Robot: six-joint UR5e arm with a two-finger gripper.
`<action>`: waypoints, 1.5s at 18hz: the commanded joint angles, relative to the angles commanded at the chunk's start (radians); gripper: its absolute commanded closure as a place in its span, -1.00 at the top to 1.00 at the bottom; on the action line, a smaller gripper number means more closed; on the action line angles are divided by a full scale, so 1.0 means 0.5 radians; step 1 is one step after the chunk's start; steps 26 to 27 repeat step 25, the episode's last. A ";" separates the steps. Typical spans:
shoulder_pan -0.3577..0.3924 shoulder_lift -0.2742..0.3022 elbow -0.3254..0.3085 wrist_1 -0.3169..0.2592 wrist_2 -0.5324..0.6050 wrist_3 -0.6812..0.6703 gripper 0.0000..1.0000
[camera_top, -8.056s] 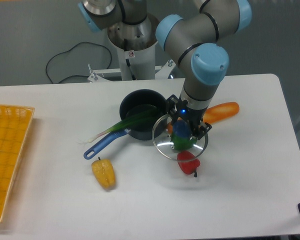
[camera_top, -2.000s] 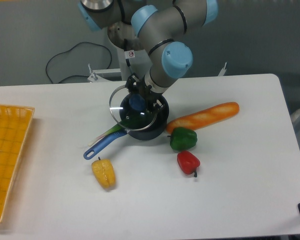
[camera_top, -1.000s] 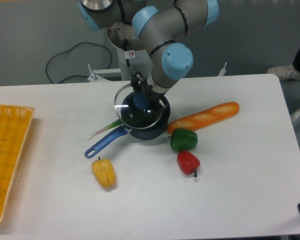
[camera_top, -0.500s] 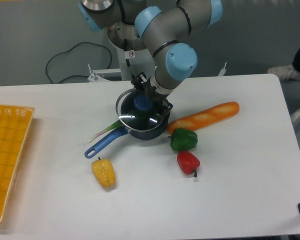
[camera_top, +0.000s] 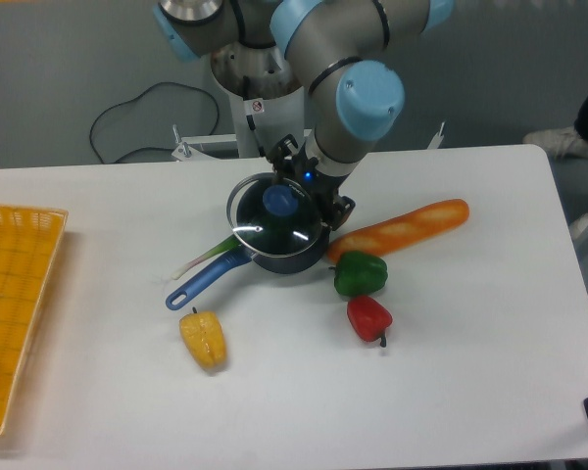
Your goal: Close the pot lid
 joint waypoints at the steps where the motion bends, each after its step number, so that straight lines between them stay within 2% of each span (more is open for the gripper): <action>1: 0.006 0.000 0.040 0.003 0.052 0.000 1.00; 4: 0.015 0.000 0.111 0.003 0.147 0.058 1.00; 8: 0.174 0.027 0.114 0.000 0.166 0.499 1.00; 12: 0.279 0.098 0.114 0.003 0.245 0.693 1.00; 15: 0.362 0.153 0.114 -0.006 0.377 0.972 1.00; 17: 0.429 0.181 0.111 -0.006 0.375 1.107 1.00; 20: 0.500 0.202 0.135 -0.009 0.356 1.157 1.00; 27: 0.561 0.206 0.129 -0.009 0.323 1.172 1.00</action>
